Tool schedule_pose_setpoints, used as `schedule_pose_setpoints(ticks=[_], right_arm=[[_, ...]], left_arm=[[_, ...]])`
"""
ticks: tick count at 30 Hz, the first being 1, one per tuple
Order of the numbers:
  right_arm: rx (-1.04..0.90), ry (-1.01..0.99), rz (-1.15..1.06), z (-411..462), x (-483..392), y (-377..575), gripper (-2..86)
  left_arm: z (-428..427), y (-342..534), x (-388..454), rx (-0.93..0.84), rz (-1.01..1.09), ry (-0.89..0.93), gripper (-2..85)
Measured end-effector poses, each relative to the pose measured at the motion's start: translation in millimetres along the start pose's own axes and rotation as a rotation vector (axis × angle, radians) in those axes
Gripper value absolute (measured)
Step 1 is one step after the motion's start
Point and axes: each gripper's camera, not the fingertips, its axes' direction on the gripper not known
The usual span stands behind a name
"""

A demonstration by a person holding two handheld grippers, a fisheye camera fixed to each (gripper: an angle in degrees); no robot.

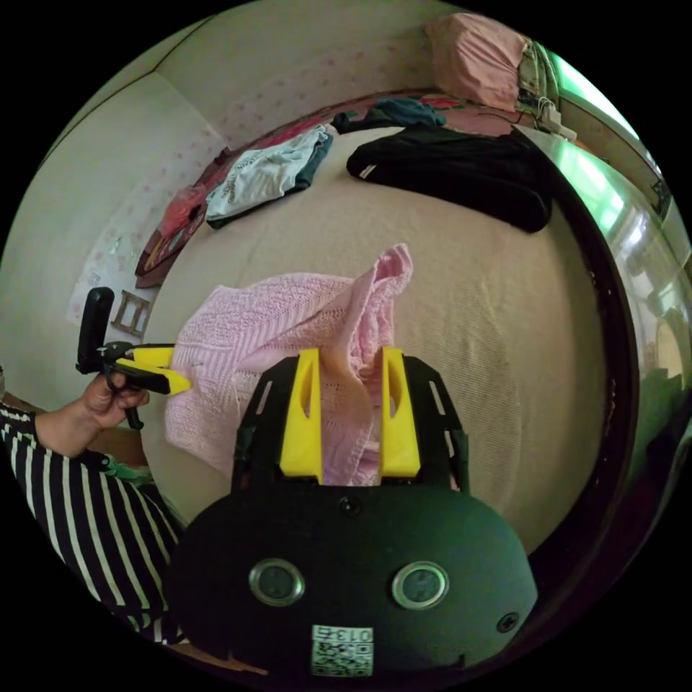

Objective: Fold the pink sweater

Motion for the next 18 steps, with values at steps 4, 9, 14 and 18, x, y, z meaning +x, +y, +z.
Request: schedule_pose_setpoints(ticks=[4,9,14,18], right_arm=[[-0.001,-0.029,-0.001,1.6,-7.6,14.2,9.9],[0.000,-0.001,-0.012,1.8,-14.6,30.0,9.5],[0.017,0.045,-0.017,1.6,-34.9,50.4,7.4],[-0.008,0.228,-0.179,4.8,-79.9,69.8,4.2]], left_arm=[[0.1,-8.5,15.9,0.017,0.047,-0.066,15.5],[6.2,-14.2,19.1,0.026,0.021,-0.028,16.0],[14.1,-21.2,31.3,0.007,0.019,-0.018,16.0],[18.5,-21.6,43.4,0.012,0.017,-0.026,15.6]])
